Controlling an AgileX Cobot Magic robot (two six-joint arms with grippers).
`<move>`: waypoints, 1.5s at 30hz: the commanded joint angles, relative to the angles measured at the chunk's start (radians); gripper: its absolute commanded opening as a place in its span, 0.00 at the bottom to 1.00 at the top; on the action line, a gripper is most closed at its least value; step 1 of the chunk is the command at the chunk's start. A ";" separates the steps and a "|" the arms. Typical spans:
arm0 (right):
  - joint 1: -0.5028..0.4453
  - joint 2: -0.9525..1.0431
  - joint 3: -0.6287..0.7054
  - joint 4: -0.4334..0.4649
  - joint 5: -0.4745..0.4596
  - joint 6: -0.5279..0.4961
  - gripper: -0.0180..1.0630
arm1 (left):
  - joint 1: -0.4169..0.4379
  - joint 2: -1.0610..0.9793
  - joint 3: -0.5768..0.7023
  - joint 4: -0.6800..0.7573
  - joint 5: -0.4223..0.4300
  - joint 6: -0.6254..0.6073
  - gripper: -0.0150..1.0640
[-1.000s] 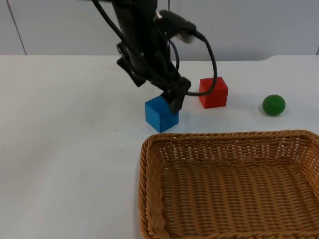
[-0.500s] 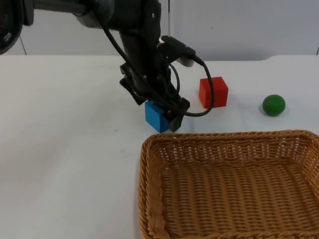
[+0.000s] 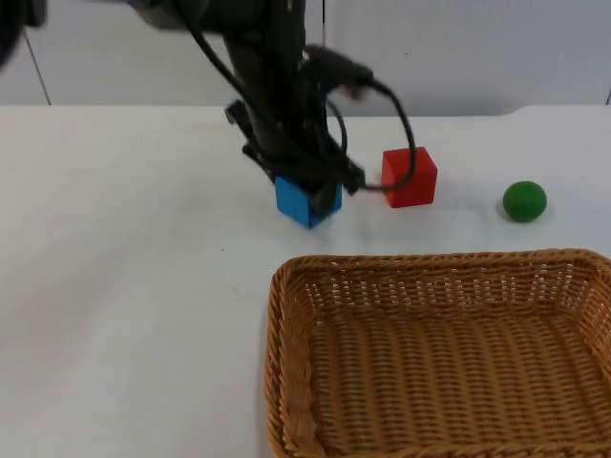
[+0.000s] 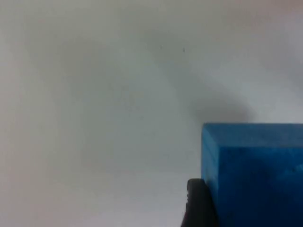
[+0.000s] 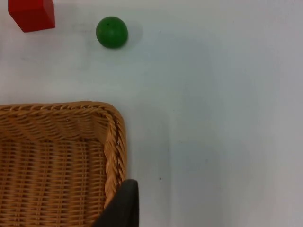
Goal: Place all geometric objects except the red cube into the basket.
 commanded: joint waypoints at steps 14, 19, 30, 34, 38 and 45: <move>-0.004 -0.001 0.000 -0.027 0.008 -0.001 0.99 | -0.011 -0.293 -0.002 -0.135 0.193 -0.159 0.01; -0.004 -0.001 0.000 -0.027 0.008 -0.001 0.99 | -0.051 -0.298 0.021 -0.111 0.224 -0.161 0.01; -0.004 -0.001 0.000 -0.025 0.008 -0.001 0.99 | -0.222 -0.375 0.254 -0.009 0.078 -0.188 0.01; -0.004 -0.001 0.000 -0.023 0.013 -0.001 0.99 | -0.255 -0.402 0.364 -0.009 -0.010 -0.196 0.01; -0.004 -0.001 0.000 -0.017 0.013 -0.001 0.99 | -0.271 -0.411 0.475 -0.018 -0.081 -0.196 0.01; -0.004 -0.001 0.000 -0.008 0.004 -0.001 0.99 | -0.274 -0.411 0.657 -0.018 -0.236 -0.226 0.01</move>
